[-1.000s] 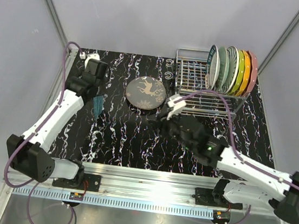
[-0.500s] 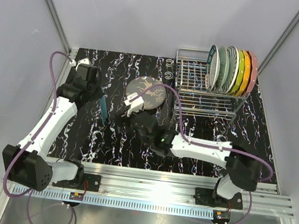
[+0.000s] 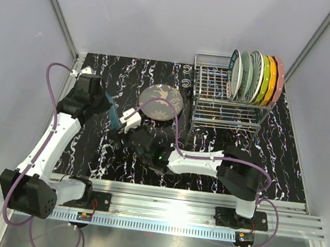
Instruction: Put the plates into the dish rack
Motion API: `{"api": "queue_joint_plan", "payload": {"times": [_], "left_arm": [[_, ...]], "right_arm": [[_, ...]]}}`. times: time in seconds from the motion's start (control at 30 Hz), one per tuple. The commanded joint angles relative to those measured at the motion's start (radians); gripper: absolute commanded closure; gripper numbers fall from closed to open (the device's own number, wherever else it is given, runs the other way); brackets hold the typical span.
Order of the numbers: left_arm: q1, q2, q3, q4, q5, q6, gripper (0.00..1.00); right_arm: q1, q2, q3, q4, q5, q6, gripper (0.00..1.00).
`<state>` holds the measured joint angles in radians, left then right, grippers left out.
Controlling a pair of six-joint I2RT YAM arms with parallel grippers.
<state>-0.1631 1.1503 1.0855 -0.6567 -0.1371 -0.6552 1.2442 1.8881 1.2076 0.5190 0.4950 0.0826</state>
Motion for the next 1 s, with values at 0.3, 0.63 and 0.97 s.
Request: {"api": "queue_joint_plan", "payload": {"times": [0.3, 0.63, 0.97], "left_arm": [[0.099, -0.009, -0.003, 0.198, 0.288, -0.011, 1.00], [0.132, 0.002, -0.022, 0.224, 0.418, -0.069, 1.00], [0.134, 0.002, -0.044, 0.236, 0.430, -0.112, 1.00]], "right_arm": [[-0.017, 0.083, 0.017, 0.180, -0.030, -0.144, 0.13], [-0.031, 0.207, 0.099, 0.242, 0.115, -0.265, 0.15], [-0.037, 0.266, 0.145, 0.331, 0.277, -0.401, 0.27]]}}
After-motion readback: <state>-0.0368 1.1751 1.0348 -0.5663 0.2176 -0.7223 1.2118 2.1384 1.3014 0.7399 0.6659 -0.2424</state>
